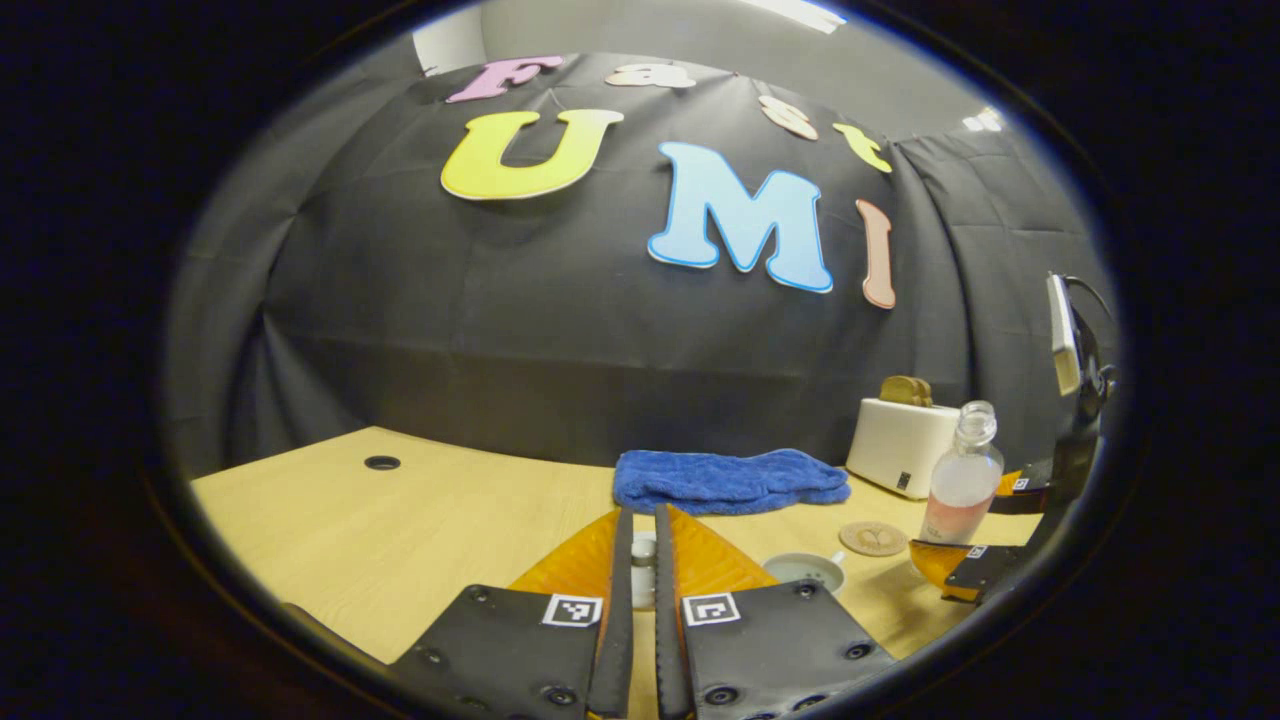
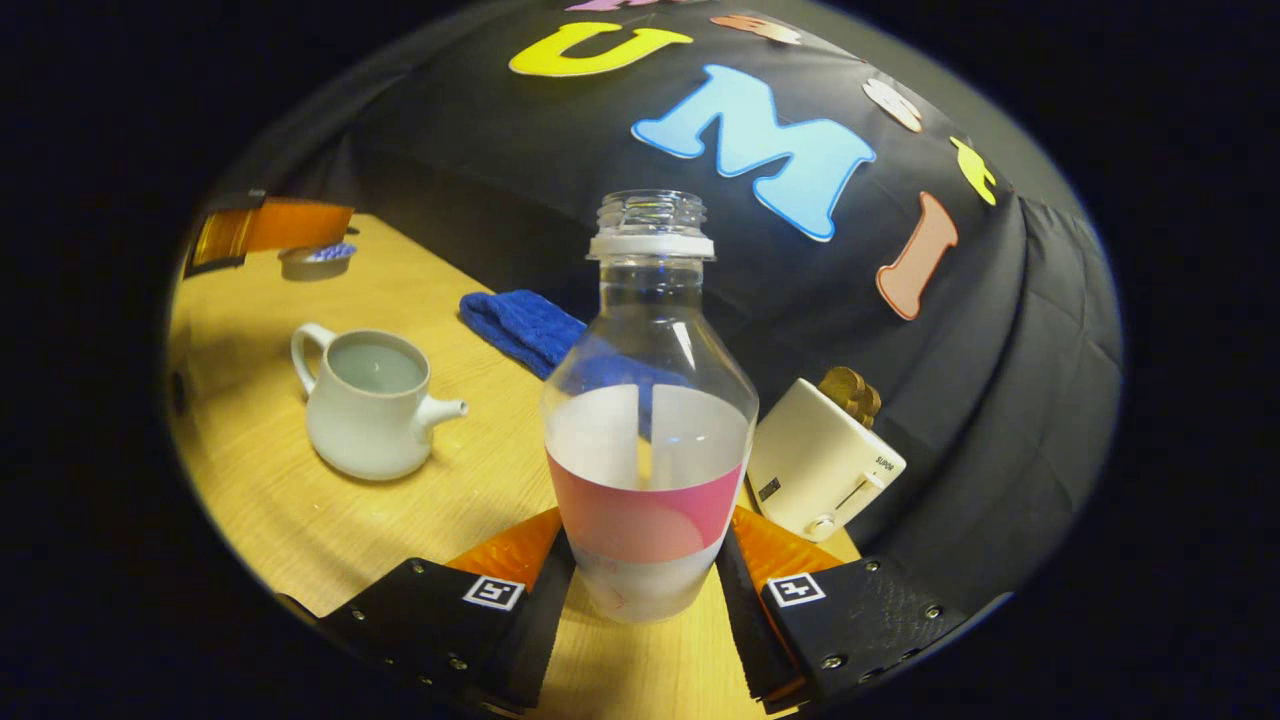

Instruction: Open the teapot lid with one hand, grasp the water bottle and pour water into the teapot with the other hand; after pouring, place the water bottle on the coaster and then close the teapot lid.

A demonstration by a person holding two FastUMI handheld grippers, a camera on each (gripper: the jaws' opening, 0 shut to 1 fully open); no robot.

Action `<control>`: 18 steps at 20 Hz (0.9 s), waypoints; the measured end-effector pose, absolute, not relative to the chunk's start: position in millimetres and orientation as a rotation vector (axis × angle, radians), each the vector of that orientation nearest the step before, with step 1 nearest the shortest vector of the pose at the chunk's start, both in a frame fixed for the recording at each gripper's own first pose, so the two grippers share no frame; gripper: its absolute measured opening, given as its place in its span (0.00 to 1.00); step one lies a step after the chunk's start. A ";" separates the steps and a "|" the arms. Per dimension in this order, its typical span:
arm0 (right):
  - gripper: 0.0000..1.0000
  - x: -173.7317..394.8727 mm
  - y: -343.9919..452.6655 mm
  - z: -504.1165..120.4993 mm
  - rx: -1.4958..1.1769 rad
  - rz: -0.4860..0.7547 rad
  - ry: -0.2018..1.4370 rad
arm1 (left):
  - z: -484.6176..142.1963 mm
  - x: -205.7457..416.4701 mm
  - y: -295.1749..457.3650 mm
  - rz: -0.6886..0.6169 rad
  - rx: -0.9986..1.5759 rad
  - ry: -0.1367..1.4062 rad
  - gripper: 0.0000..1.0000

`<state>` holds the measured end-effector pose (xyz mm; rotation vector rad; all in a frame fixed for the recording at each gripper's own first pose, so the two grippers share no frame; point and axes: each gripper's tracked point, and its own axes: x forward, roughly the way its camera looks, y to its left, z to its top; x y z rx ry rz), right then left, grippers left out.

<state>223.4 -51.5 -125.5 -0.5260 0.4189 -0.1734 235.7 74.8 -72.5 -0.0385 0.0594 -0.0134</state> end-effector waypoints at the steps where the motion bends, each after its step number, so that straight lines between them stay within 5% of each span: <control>1: 0.74 221.2 -51.2 -128.2 -0.567 -0.164 0.443 | -72.9 235.4 76.2 -0.015 -0.054 0.057 0.17; 18: 0.73 251.9 -59.1 -86.1 -1.298 -0.216 0.437 | -76.6 239.4 106.3 0.008 -0.170 0.033 0.17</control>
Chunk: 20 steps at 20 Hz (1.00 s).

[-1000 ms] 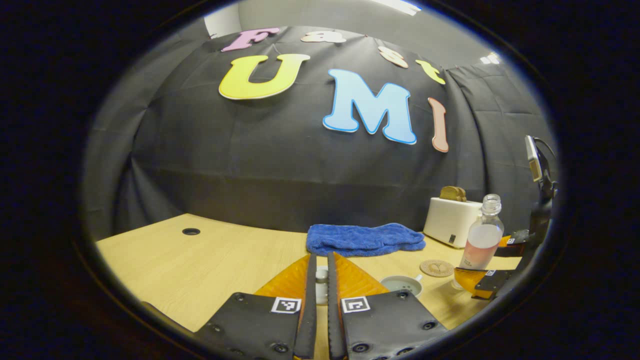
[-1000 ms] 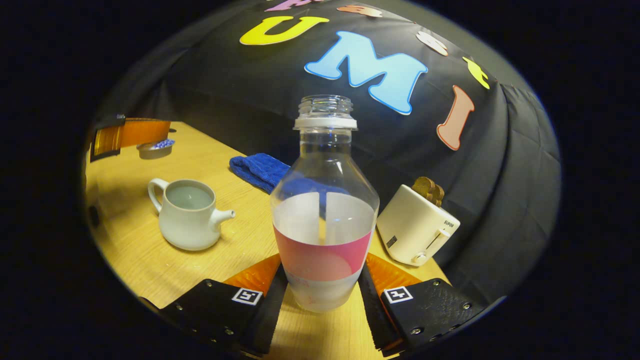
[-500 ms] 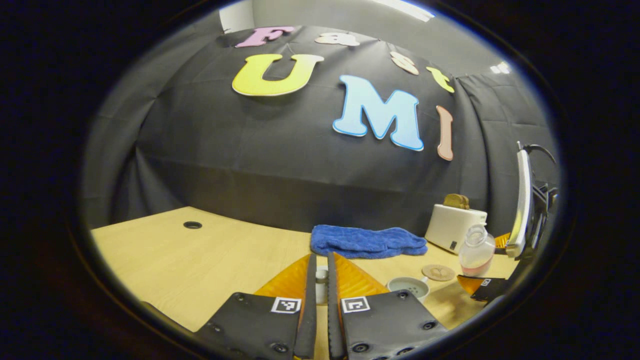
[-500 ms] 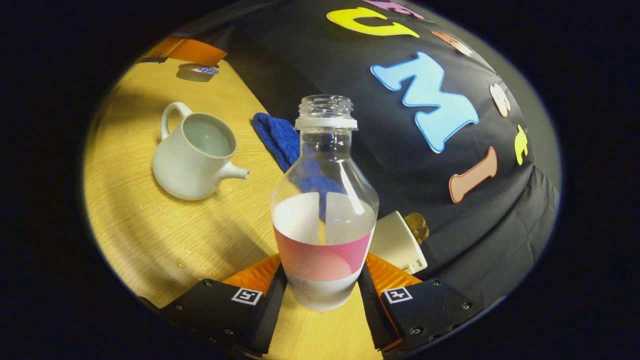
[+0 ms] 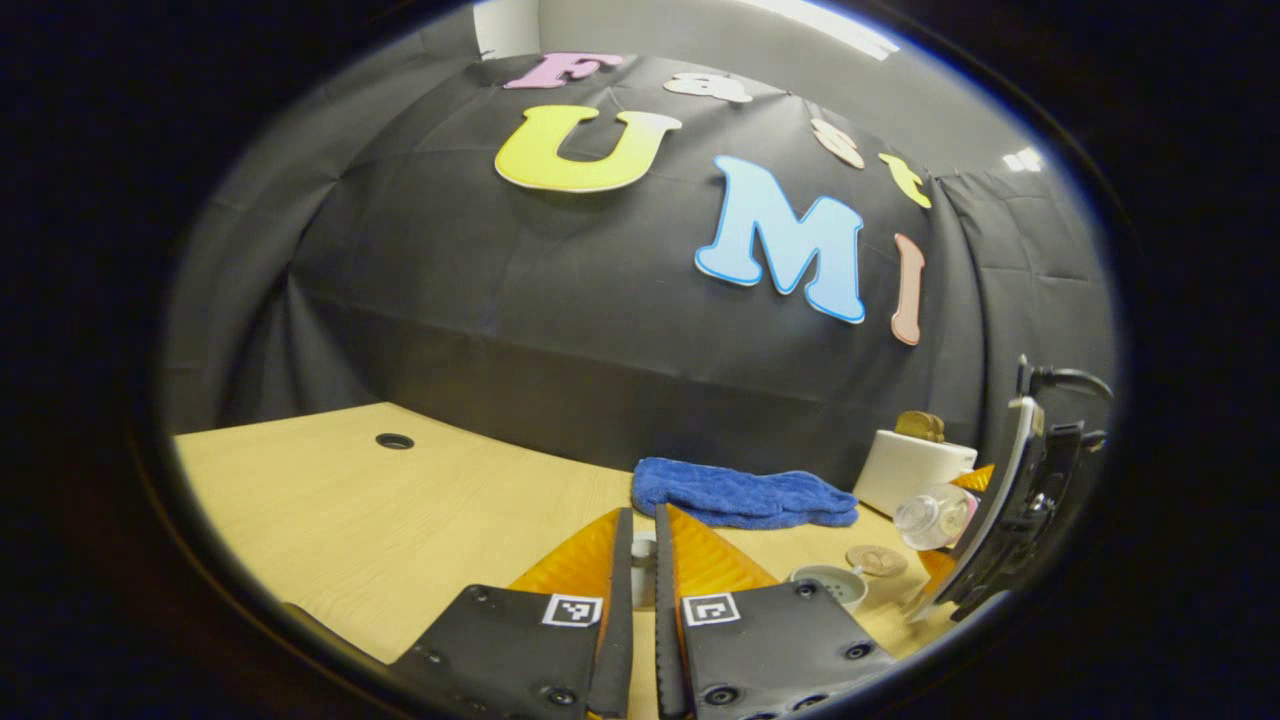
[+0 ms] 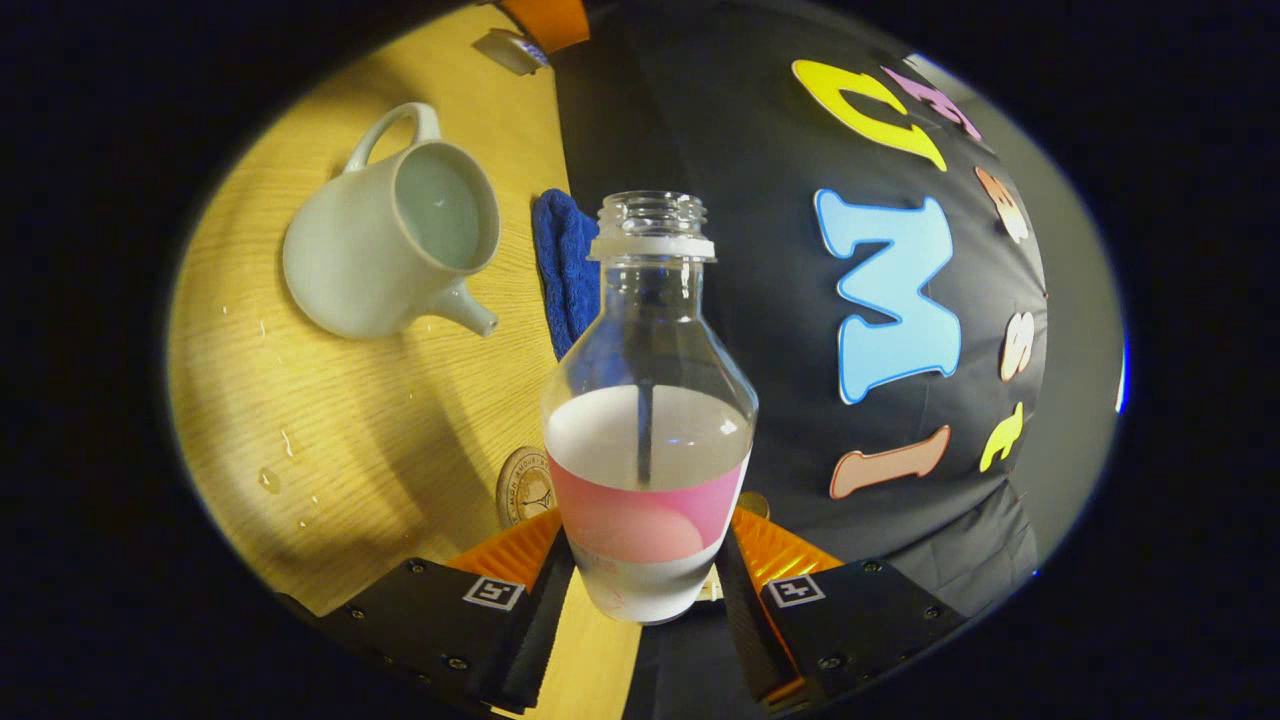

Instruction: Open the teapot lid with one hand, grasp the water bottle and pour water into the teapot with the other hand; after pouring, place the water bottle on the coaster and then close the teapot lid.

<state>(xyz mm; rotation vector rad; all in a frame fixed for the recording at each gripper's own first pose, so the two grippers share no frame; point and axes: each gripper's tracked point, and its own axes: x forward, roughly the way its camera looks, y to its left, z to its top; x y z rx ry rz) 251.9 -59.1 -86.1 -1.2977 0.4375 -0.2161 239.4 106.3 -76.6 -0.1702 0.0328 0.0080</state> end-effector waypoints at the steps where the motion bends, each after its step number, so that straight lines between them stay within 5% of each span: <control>1: 0.73 253.3 -58.8 -85.2 -1.313 -0.213 0.438 | -75.1 239.9 107.1 0.006 -0.177 0.031 0.17; 20: 0.72 264.7 -32.3 -62.0 -1.802 -0.203 0.322 | -74.6 241.1 110.4 -0.007 -0.196 0.035 0.15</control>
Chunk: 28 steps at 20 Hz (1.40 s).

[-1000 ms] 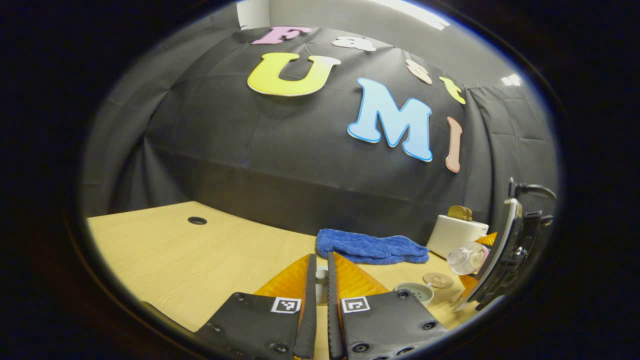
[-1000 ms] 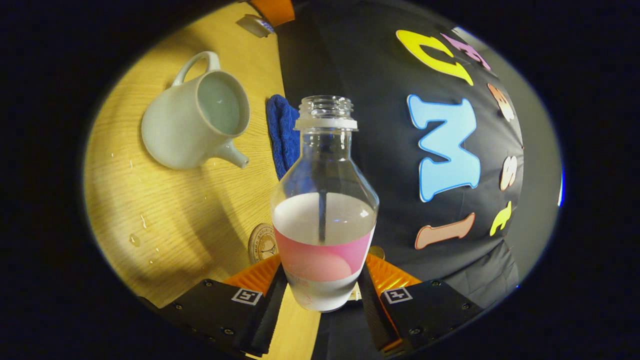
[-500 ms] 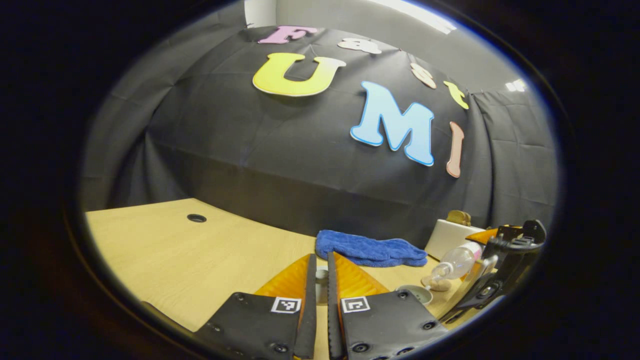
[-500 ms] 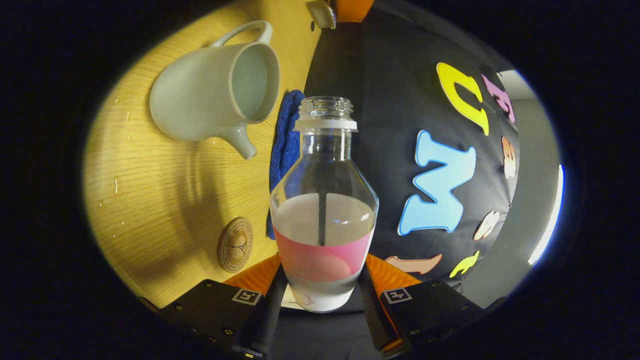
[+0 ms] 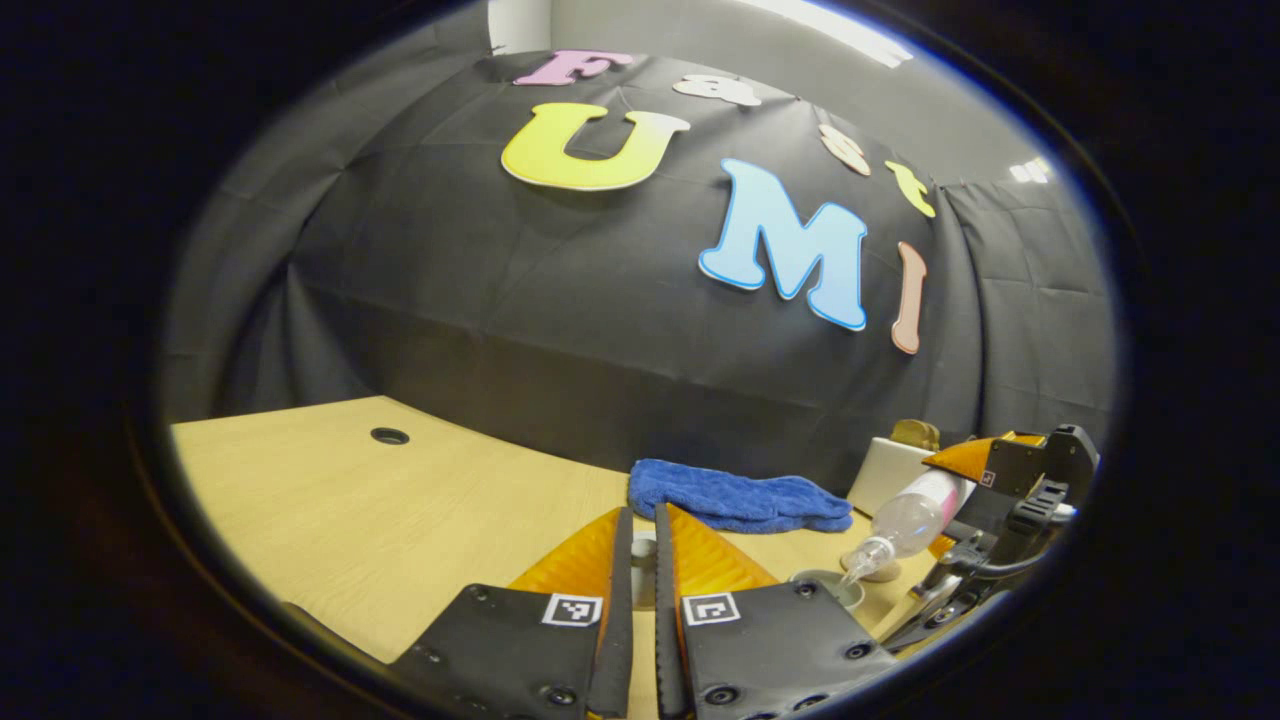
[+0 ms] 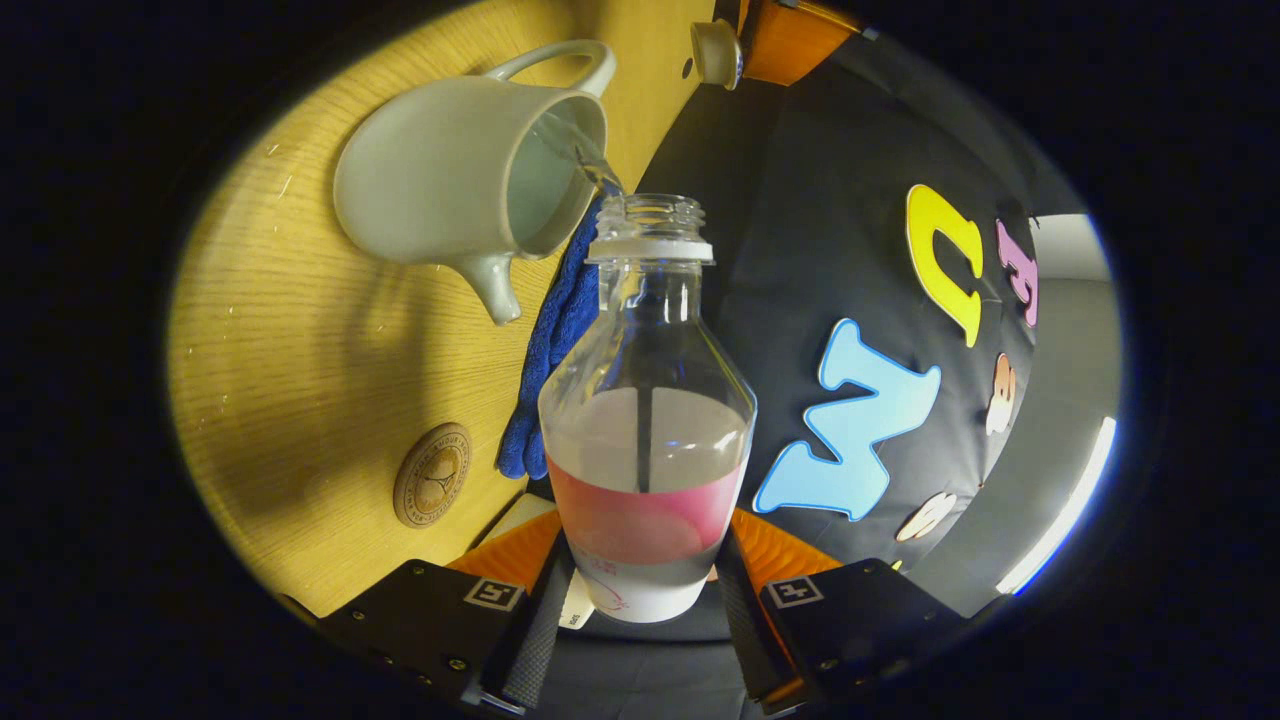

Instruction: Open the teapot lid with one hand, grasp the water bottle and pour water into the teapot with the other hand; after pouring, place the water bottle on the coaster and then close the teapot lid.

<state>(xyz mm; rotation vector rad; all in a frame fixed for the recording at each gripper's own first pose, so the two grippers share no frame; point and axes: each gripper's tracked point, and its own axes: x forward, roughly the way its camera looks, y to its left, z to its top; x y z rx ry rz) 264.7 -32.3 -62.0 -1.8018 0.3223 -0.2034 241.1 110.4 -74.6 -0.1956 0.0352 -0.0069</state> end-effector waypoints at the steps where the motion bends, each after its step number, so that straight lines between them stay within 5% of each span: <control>1: 0.72 264.7 -31.9 -61.2 -1.820 -0.208 0.317 | -74.2 241.7 111.1 -0.007 -0.199 0.035 0.15; 28: 0.73 264.4 -7.1 -54.3 -2.087 -0.265 0.123 | -78.5 240.5 114.0 -0.007 -0.253 0.031 0.17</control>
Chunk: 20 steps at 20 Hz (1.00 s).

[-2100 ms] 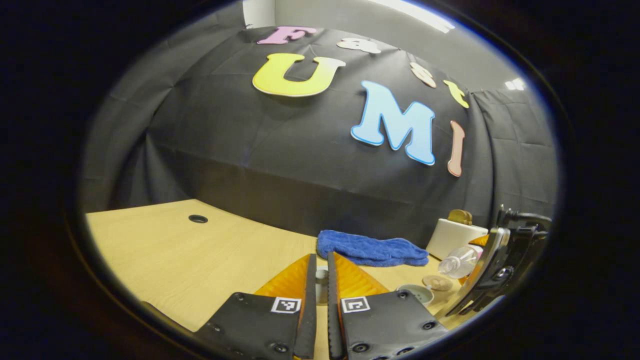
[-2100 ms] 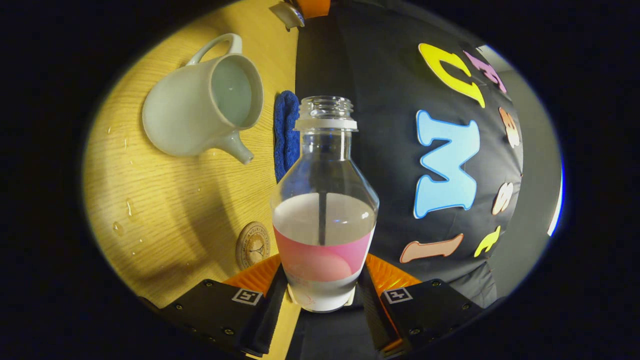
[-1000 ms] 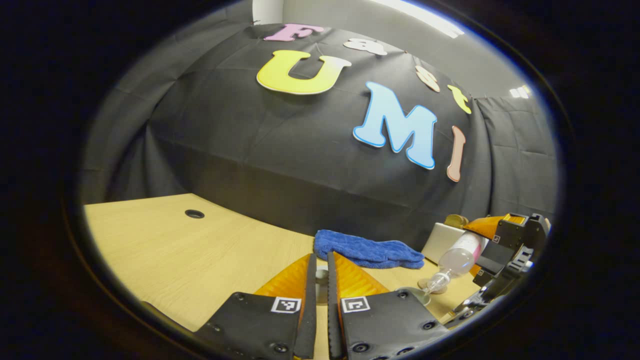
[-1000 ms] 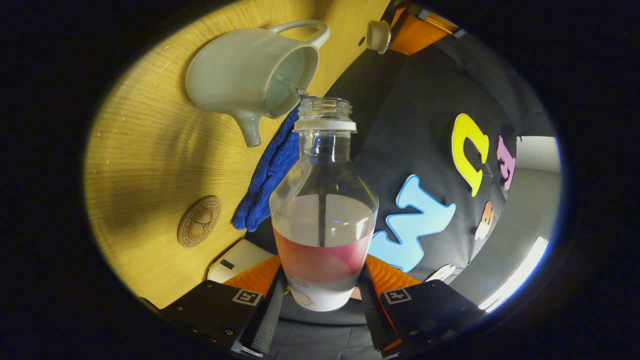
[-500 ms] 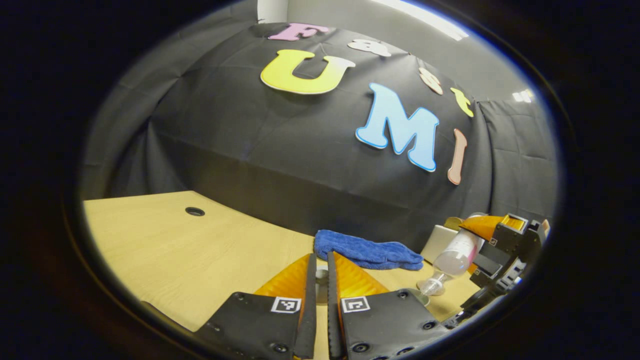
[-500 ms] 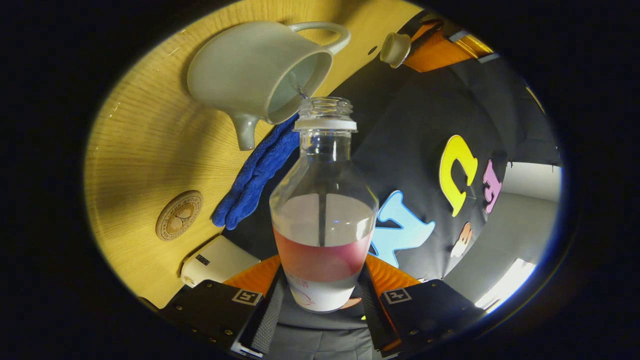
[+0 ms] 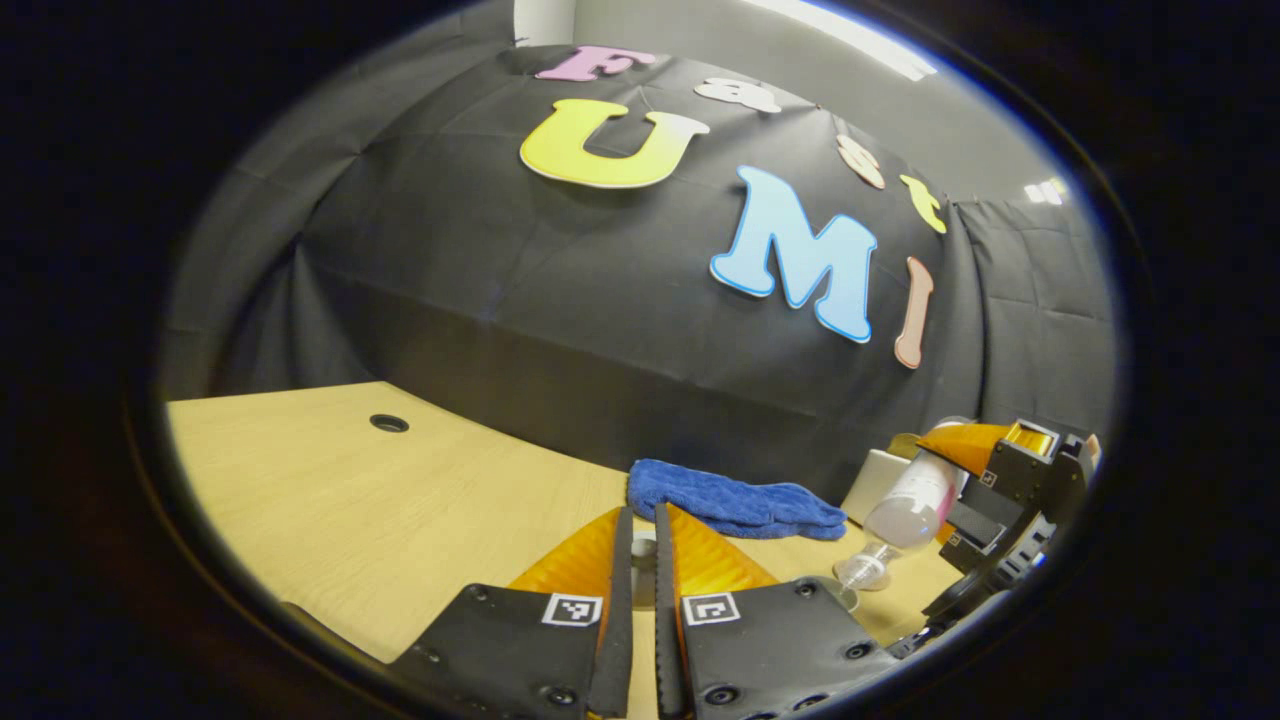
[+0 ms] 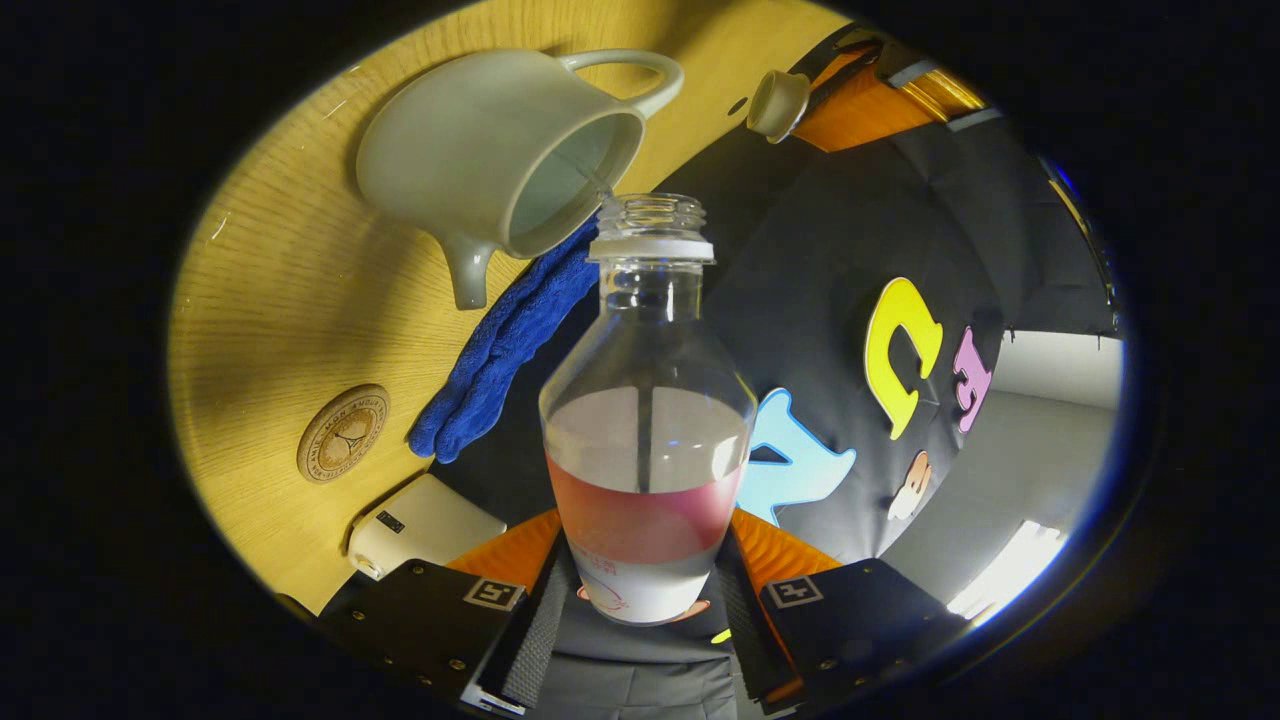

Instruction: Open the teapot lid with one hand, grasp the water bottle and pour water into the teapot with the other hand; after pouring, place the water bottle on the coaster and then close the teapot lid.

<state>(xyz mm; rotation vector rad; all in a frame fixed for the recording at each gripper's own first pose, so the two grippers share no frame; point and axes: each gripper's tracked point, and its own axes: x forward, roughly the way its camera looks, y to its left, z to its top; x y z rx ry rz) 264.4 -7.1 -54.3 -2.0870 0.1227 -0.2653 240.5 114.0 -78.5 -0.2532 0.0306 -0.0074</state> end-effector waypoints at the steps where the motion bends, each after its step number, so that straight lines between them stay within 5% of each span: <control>1: 0.73 265.0 -9.2 -52.2 -2.078 -0.267 0.129 | -77.5 240.7 114.3 -0.008 -0.253 0.031 0.16; 20: 0.74 266.6 -30.1 -98.8 -1.146 -0.061 0.386 | -81.0 242.4 112.7 -0.011 -0.249 0.031 0.15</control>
